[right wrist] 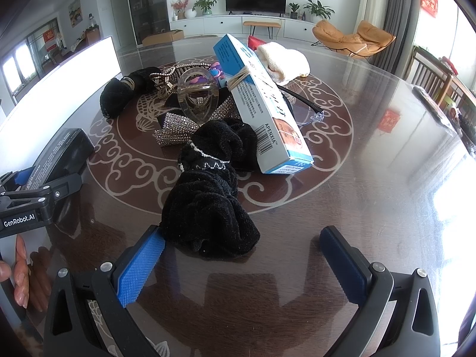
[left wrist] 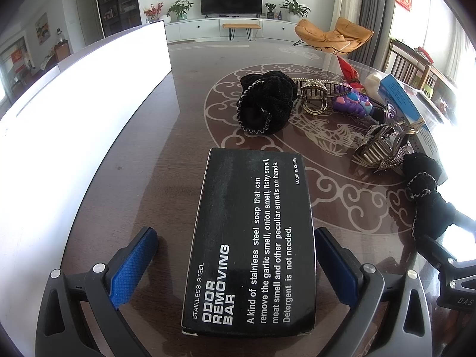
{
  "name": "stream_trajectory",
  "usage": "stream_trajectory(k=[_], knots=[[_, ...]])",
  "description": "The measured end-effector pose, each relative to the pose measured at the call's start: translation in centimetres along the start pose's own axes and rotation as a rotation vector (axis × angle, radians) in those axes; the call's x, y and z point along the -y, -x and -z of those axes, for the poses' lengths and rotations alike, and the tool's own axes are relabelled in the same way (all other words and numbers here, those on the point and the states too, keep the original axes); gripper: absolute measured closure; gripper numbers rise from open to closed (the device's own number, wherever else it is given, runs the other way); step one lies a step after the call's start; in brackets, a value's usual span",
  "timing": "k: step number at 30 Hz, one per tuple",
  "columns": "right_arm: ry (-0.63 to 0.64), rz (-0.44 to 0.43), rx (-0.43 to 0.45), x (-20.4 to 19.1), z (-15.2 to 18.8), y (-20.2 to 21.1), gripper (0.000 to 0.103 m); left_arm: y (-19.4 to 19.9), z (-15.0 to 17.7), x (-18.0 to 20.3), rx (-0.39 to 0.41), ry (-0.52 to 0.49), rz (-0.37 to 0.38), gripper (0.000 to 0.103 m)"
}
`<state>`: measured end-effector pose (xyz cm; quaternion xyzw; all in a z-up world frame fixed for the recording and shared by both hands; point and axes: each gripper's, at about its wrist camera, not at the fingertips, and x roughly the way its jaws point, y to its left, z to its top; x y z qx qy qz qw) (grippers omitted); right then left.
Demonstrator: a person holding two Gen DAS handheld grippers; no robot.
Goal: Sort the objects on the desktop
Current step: 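Close the left gripper on the black box while the right gripper grasps the black scrunchie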
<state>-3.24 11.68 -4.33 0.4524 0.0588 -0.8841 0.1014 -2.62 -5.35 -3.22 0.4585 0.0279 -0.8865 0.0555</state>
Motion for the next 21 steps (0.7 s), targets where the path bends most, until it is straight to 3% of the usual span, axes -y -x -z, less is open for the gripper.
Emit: stream_trajectory(k=[8,14,18,20,21], knots=[[0.000,0.006,-0.007,-0.1,-0.3,-0.2,0.000,0.0,-0.1,0.0,-0.013,0.000,0.000,0.000],[0.068,-0.078,-0.196,1.0,-2.0,-0.3,0.000,-0.1,-0.8,-0.2,-0.145,-0.160,0.093,0.000],[0.046,-0.115,-0.216,0.9,-3.7,-0.1,0.001,-0.7,-2.2,-0.2,-0.172,-0.167,0.051,0.000],[0.036,-0.131,-0.213,0.2,-4.6,-0.4,0.009,-0.2,-2.4,0.0,-0.140,-0.181,0.071,0.022],[0.033,-0.144,-0.217,-0.2,-4.9,-0.7,0.021,0.1,-2.4,0.1,-0.131,-0.173,0.103,0.044]])
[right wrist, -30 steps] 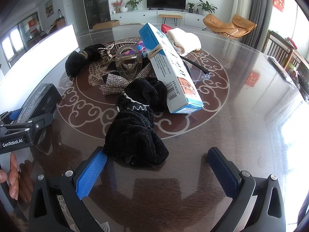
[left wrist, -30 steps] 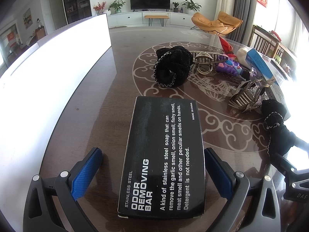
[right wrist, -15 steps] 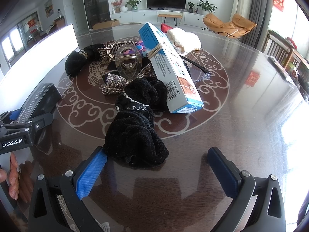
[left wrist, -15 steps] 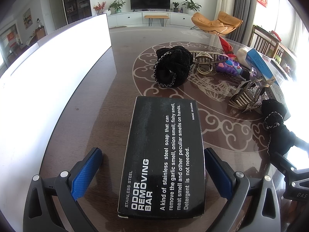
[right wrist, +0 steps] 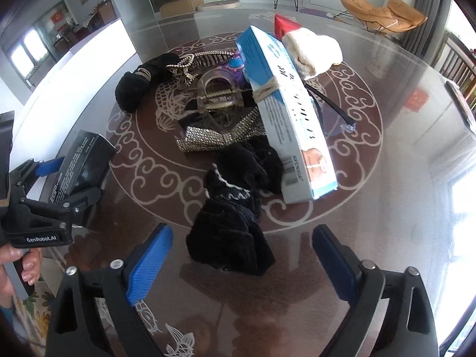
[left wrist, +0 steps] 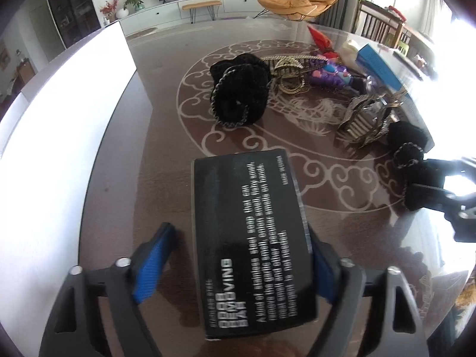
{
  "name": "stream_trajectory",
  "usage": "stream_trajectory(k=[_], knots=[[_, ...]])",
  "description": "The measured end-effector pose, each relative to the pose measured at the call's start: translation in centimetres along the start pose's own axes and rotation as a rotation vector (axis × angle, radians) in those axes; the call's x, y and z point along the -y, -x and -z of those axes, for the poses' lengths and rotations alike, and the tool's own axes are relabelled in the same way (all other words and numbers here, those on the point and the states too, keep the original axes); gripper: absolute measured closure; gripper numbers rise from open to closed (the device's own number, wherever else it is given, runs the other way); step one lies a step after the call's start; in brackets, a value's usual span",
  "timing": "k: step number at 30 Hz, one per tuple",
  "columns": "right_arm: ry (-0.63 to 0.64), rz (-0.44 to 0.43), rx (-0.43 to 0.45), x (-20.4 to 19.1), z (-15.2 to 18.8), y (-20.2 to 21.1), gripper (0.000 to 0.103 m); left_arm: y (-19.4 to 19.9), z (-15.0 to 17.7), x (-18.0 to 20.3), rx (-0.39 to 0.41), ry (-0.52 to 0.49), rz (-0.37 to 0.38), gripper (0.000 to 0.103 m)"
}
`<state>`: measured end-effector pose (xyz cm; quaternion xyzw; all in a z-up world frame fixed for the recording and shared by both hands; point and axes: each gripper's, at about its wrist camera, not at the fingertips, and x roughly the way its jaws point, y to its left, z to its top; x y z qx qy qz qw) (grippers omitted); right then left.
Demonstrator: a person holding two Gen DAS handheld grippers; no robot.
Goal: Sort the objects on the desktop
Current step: 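Close the left gripper on the black box while the right gripper grasps the black scrunchie, then carry both items into the white bin and open both grippers to drop them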
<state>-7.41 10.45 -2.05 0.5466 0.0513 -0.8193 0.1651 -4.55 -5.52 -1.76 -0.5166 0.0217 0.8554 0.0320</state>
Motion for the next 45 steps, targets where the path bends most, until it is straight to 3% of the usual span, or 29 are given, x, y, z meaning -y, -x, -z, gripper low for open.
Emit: stream_trajectory(k=[1,2,3,8,12,17,21,24,27,29,31,32,37,41,45], knots=[[0.003,-0.016,-0.012,-0.4,-0.2,-0.6,0.042,0.2,0.0,0.2,0.007,-0.007,-0.029,0.045],[0.024,0.010,-0.004,-0.9,-0.4,-0.8,0.048,0.4,0.2,0.2,0.020,-0.012,-0.042,0.045],[0.054,0.041,-0.003,-1.3,-0.5,-1.0,0.069,0.7,0.4,0.0,0.031,-0.004,-0.027,0.046],[-0.023,-0.034,0.054,-1.5,0.1,2.1,0.069,6.0,2.4,-2.4,0.102,0.124,0.119,0.046],[0.036,-0.116,0.118,-5.8,-1.5,5.7,0.069,13.5,2.3,-6.7,0.219,0.206,0.177,0.046],[0.189,-0.306,0.217,-17.6,-6.4,9.5,0.069,19.6,1.8,-16.6,0.294,0.329,0.032,0.046],[0.329,-0.413,0.242,-28.5,-9.5,9.3,0.069,18.9,3.4,-24.0,0.224,0.441,-0.129,0.046],[0.409,-0.441,0.202,-35.2,-10.2,7.1,0.069,16.6,5.6,-27.7,0.132,0.512,-0.173,0.046],[0.432,-0.459,0.110,-39.1,-10.1,3.7,0.067,13.9,7.2,-29.2,0.032,0.530,-0.193,0.045],[0.439,-0.447,0.050,-40.4,-9.7,1.9,0.057,13.0,7.9,-29.4,0.001,0.544,-0.236,0.044],[0.435,-0.439,0.054,-40.6,-9.4,1.5,0.024,13.2,8.4,-29.2,0.019,0.564,-0.233,0.038],[0.427,-0.437,0.074,-40.3,-9.3,1.8,0.018,13.4,8.4,-29.0,0.040,0.574,-0.216,0.036],[0.383,-0.438,0.216,-35.7,-8.6,4.5,0.013,17.1,6.9,-24.8,0.177,0.517,-0.208,0.035],[0.351,-0.320,0.371,-28.3,-5.0,7.2,0.001,19.8,4.7,-16.5,0.273,0.359,-0.024,0.020],[0.253,-0.099,0.395,-18.5,2.3,7.1,0.001,19.9,4.5,-5.8,0.296,0.137,0.131,0.001]])
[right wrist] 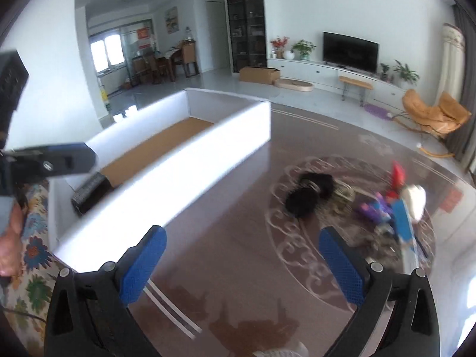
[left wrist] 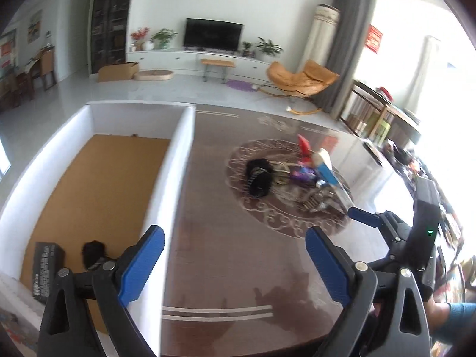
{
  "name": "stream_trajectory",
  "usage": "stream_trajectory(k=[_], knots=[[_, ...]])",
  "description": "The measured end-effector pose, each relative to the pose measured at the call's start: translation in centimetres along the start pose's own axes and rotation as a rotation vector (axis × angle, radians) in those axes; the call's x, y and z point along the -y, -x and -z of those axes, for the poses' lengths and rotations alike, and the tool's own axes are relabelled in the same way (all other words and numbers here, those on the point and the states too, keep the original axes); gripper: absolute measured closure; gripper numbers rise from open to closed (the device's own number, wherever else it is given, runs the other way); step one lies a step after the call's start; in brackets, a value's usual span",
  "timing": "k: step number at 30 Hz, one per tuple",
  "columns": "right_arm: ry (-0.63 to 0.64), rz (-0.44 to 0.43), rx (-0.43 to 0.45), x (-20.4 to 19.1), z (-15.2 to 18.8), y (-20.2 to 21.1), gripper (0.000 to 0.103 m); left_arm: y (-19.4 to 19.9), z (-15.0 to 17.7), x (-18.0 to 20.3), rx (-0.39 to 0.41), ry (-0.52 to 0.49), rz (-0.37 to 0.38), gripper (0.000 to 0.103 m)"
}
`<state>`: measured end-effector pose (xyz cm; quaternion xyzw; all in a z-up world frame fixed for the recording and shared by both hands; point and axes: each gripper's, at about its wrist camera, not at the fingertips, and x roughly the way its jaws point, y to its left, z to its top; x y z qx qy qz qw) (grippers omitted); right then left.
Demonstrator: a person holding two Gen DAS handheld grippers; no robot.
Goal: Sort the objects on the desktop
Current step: 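Carry both items into the white bin and open both grippers to drop them, then bring both open tools back over the table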
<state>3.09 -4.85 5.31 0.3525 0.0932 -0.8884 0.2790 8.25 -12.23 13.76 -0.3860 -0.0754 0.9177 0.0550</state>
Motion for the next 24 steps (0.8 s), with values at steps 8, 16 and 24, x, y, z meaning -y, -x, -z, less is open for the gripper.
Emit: stream_trajectory(k=[8,16,24], knots=[[-0.196,0.311,-0.197,14.1,11.2,1.9,0.001,-15.1,5.9,10.7,-0.211,-0.089,0.007,0.001],[-0.297,0.301,-0.225,20.6,11.8,0.8,0.000,-21.7,4.3,13.3,-0.199,-0.145,-0.121,0.000],[-0.290,0.304,-0.198,21.7,10.0,-1.9,0.000,-25.6,0.7,13.7,-0.158,-0.121,-0.140,0.000]])
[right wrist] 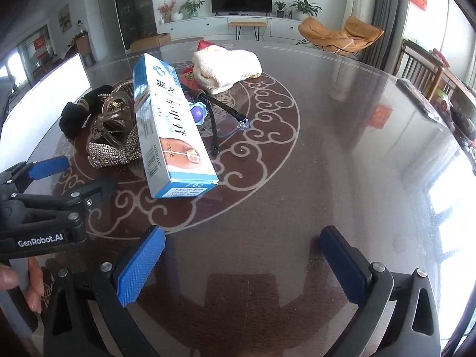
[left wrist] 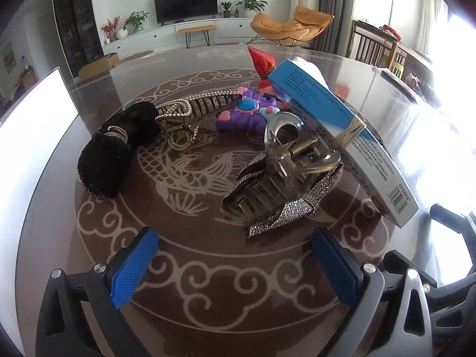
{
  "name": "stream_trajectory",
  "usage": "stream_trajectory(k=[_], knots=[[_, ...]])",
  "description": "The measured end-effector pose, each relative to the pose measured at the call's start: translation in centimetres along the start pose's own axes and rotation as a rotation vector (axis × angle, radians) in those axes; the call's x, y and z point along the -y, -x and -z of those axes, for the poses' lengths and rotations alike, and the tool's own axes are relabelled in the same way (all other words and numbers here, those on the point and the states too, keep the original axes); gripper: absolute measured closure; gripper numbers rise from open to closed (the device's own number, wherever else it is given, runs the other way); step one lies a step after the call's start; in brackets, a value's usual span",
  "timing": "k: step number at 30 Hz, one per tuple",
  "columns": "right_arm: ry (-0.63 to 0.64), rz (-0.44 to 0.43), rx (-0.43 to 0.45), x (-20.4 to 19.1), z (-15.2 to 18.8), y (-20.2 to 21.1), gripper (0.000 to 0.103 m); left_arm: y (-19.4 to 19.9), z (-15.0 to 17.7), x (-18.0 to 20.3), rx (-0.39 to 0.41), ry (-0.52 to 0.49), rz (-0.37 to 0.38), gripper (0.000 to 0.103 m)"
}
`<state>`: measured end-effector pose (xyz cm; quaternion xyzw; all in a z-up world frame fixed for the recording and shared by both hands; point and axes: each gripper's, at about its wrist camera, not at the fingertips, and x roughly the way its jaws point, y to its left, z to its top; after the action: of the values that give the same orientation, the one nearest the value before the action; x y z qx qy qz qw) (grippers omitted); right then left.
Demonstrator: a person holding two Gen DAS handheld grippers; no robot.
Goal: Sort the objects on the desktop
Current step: 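Bring both open tools back over the table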
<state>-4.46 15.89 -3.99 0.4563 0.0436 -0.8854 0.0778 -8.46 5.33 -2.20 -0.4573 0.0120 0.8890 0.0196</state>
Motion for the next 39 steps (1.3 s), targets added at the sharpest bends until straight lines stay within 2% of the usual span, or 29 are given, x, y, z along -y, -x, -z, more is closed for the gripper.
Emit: stream_trajectory(k=[39], knots=[[-0.003,0.005,0.000,-0.32,0.03,-0.01,0.000,0.00,-0.05,-0.27,0.001,0.000,0.003,0.000]])
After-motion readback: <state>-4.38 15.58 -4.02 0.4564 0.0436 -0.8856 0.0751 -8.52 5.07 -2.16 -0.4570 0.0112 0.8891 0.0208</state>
